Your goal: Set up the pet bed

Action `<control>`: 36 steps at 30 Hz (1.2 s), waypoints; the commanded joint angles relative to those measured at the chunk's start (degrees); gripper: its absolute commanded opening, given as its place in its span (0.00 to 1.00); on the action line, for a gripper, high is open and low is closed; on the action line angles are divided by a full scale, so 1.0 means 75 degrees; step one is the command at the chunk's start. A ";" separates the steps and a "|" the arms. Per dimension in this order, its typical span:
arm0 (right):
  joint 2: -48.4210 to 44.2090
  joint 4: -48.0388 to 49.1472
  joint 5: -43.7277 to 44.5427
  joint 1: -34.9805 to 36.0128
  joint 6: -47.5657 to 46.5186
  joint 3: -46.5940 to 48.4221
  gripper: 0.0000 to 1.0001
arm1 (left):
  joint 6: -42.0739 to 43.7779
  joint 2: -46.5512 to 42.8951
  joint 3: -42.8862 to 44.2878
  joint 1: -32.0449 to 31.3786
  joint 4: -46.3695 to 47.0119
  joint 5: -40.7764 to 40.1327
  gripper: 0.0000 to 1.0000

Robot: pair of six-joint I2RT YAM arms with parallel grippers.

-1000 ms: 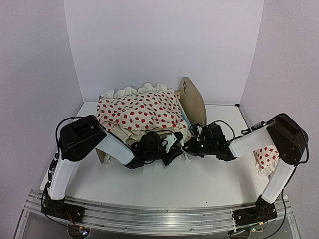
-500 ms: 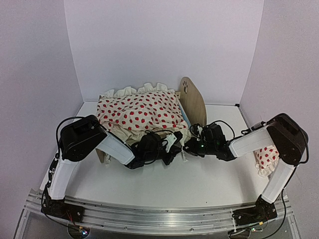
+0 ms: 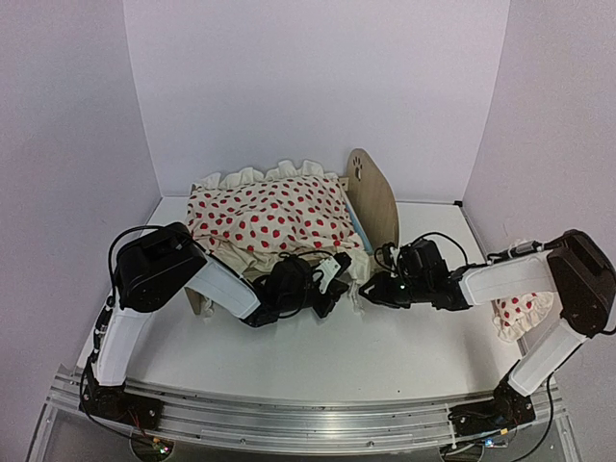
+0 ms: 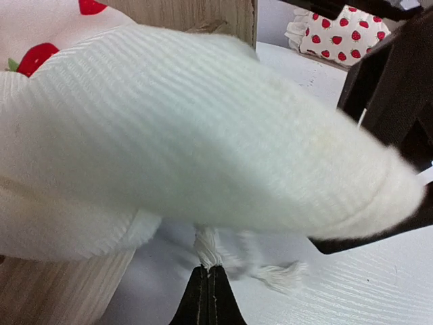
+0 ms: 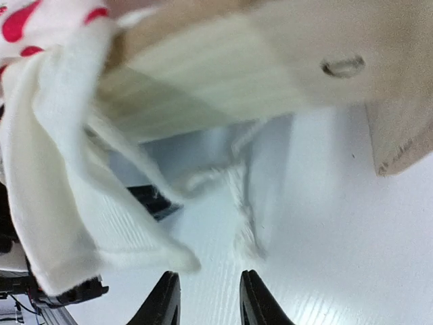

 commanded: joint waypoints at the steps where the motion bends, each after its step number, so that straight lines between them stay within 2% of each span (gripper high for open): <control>1: -0.0305 -0.0369 0.0387 -0.0040 -0.0029 -0.0419 0.35 | 0.0090 -0.0433 -0.0096 0.0017 0.0158 -0.0133 0.00; 6: -0.0417 -0.0564 0.0924 0.0076 -0.0591 -0.0597 0.42 | 0.0085 -0.0433 -0.0140 0.0015 0.0177 -0.0101 0.00; 11: 0.0200 0.0102 0.2046 0.0960 -0.1907 -0.0359 0.50 | 0.0129 -0.0426 -0.0136 0.0020 0.0192 -0.0211 0.00; 16: 0.1093 0.0904 0.2574 0.1466 -0.1848 0.0117 0.62 | 0.0221 -0.0485 -0.0193 0.0020 0.0166 -0.0244 0.00; 20: 0.1659 0.0955 0.3413 0.1680 -0.1748 0.0511 0.63 | 0.0225 -0.0536 -0.0271 0.0015 0.0171 -0.0261 0.00; 27: 0.2189 0.1001 0.3457 0.1681 -0.1689 0.0874 0.62 | 0.0227 -0.0584 -0.0360 0.0041 0.0225 -0.0240 0.00; 29: 0.2342 0.0963 0.3552 0.1678 -0.1534 0.0846 0.55 | 0.0222 -0.0595 -0.0367 0.0052 0.0241 -0.0236 0.00; 34: 0.1936 0.0685 0.4225 0.1672 -0.0661 0.0066 0.06 | 0.0311 -0.0669 -0.0395 0.0115 0.0231 -0.0267 0.00; 35: 0.1739 0.0669 0.4303 0.1670 -0.0627 -0.0186 0.00 | 0.0348 -0.0688 -0.0408 0.0124 0.0198 -0.0268 0.00; 36: 0.1448 0.0594 0.4418 0.1668 -0.0657 -0.0338 0.00 | 0.0405 -0.0702 -0.0419 0.0134 0.0179 -0.0258 0.00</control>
